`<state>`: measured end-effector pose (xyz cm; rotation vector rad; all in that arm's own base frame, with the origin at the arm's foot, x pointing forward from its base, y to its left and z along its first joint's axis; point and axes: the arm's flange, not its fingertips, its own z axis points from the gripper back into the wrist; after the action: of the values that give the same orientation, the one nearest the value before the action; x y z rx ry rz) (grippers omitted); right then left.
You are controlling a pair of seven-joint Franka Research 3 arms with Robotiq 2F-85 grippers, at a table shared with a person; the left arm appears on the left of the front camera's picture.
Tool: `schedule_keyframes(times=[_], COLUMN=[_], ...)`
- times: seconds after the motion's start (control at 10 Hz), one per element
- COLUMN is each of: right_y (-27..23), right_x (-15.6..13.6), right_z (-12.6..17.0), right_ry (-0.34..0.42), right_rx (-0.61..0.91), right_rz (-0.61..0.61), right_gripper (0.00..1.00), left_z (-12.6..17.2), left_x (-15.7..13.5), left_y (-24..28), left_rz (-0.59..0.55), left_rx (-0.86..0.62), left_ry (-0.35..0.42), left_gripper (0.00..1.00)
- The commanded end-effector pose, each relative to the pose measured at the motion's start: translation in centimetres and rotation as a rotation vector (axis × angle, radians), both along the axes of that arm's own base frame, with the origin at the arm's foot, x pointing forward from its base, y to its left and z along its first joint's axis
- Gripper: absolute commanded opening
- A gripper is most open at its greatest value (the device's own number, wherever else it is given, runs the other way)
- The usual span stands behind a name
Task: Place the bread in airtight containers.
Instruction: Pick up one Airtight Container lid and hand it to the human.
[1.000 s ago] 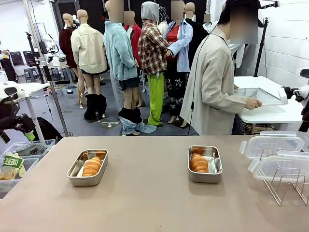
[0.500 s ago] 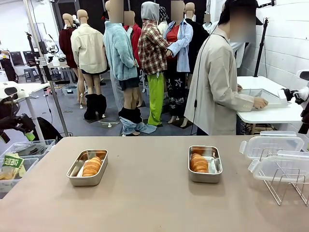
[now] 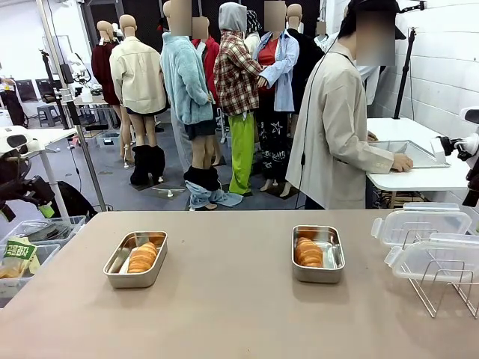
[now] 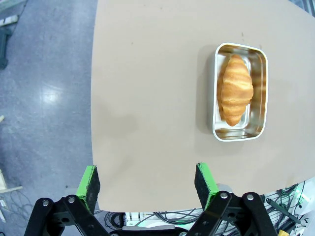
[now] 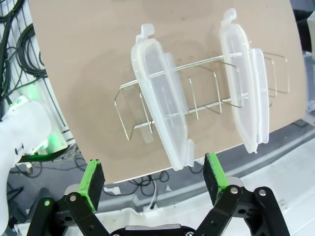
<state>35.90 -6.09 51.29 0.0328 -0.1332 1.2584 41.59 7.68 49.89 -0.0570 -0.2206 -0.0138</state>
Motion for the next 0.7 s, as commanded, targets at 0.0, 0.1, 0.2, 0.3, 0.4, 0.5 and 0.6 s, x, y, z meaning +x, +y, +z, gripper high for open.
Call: schedule_keyframes(times=[0.0, 0.1, 0.2, 0.3, 0.4, 0.5, 0.6], right_y=[-0.03, -0.03, -0.03, -0.03, -0.03, -0.03, -0.03], right_x=[0.08, 0.08, 0.08, 0.08, 0.08, 0.08, 0.08], right_z=[-0.05, -0.05, -0.05, -0.05, -0.05, -0.05, -0.05], right_ry=[0.004, 0.004, 0.004, 0.004, 0.004, 0.004, 0.004], right_rx=[-0.001, -0.001, -0.001, -0.001, -0.001, -0.001, -0.001], right_rz=[0.006, 0.006, 0.006, 0.006, 0.006, 0.006, 0.006], right_gripper=[1.00, 1.00, 1.00, 1.00, 1.00, 1.00, 1.00], left_z=[0.02, 0.02, 0.02, 0.02, 0.02, 0.02, 0.02], left_x=[-0.08, -0.08, -0.08, -0.08, -0.08, -0.08, -0.08], left_y=[0.03, 0.03, 0.03, 0.03, 0.03, 0.03, 0.03], left_rz=[0.017, 0.017, 0.017, 0.017, 0.017, 0.017, 0.017], left_rx=[0.004, 0.004, 0.004, 0.004, 0.004, 0.004, 0.004], left_ry=[-0.011, -0.011, -0.011, -0.011, -0.011, -0.011, -0.011], left_gripper=[1.00, 1.00, 1.00, 1.00, 1.00, 1.00, 1.00])
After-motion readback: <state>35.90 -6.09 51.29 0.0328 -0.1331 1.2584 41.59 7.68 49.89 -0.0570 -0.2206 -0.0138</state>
